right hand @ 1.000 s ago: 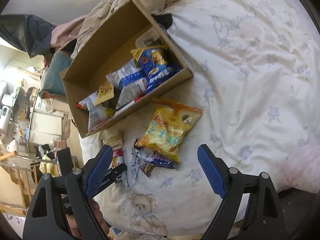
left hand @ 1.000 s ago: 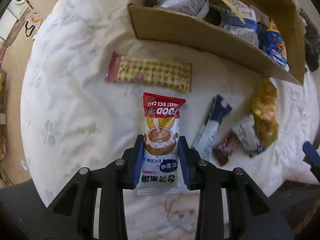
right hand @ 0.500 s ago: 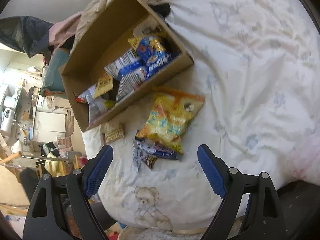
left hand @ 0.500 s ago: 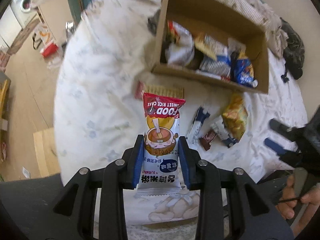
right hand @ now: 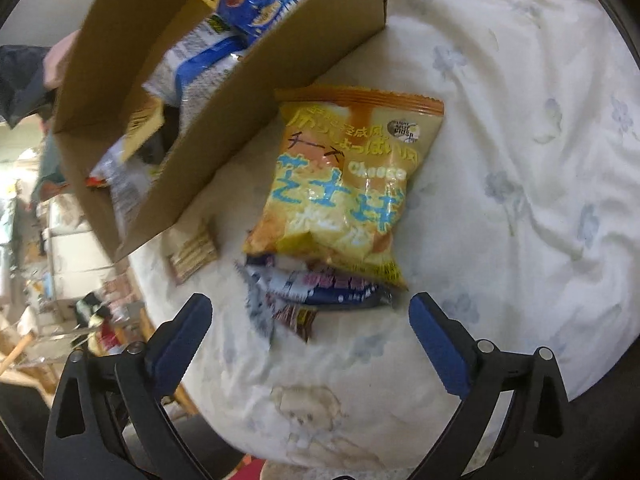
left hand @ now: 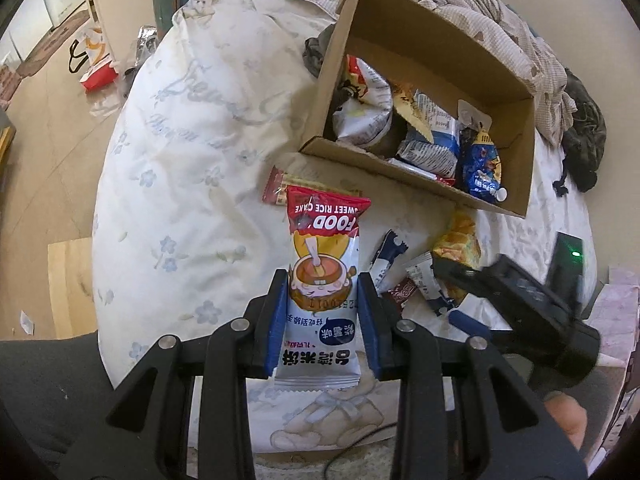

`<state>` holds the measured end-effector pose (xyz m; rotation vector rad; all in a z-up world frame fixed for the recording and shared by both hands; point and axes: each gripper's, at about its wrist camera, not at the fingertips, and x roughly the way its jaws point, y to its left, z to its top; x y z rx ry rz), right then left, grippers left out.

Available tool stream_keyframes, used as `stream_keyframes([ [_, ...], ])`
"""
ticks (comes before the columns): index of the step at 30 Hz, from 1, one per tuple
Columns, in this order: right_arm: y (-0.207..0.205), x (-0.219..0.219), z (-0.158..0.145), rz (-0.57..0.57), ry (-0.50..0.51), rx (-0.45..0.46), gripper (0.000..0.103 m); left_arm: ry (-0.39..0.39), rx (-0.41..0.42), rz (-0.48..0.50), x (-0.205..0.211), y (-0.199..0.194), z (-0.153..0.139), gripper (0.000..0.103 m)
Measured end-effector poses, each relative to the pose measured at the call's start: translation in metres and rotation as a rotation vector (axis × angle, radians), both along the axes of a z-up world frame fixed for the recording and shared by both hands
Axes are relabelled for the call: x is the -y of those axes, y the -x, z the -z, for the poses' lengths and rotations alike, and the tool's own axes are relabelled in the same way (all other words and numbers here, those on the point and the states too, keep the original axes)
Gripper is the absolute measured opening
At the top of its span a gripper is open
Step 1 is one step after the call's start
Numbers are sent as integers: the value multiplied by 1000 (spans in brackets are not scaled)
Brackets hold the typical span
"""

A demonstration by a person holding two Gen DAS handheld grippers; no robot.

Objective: Organize snacks
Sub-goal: 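Grasp the blue-and-white stick packet with the right tool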

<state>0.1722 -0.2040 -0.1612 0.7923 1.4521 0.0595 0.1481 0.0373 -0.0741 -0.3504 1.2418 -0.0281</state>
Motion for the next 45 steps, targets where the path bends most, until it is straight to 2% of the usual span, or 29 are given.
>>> stream_keyframes([
  [5, -8, -14, 8, 4, 82, -20, 101, 8, 0, -3, -1, 0, 0, 29],
  [10, -15, -21, 10, 24, 130, -28, 102, 2, -9, -5, -1, -1, 3, 29],
  [15, -16, -23, 11, -16, 153, -15, 100, -7, -19, -15, -2, -2, 7, 29],
  [24, -10, -21, 6, -66, 165, 11, 73, -31, -13, -2, 5, -4, 8, 29],
  [26, -9, -17, 2, -75, 152, 21, 61, -35, -15, -1, 5, -3, 10, 29],
  [27, -7, -17, 1, -88, 136, 25, 50, -37, -17, -2, 4, -3, 11, 29],
  [29, -6, -15, -1, -96, 121, 35, 45, -37, -21, -6, 3, -4, 12, 29],
  [31, -2, -10, -4, -115, 114, 49, 30, -36, -25, -9, 2, -4, 13, 29],
  [33, 2, -9, -7, -143, 104, 64, 24, -34, -26, -8, 2, -4, 13, 29],
  [38, 19, -14, -23, -218, 73, 121, 20, -37, -18, -3, 4, -4, 11, 29],
  [45, 42, -28, -49, -263, -51, 208, 20, -40, -12, -11, 3, -2, 10, 29],
])
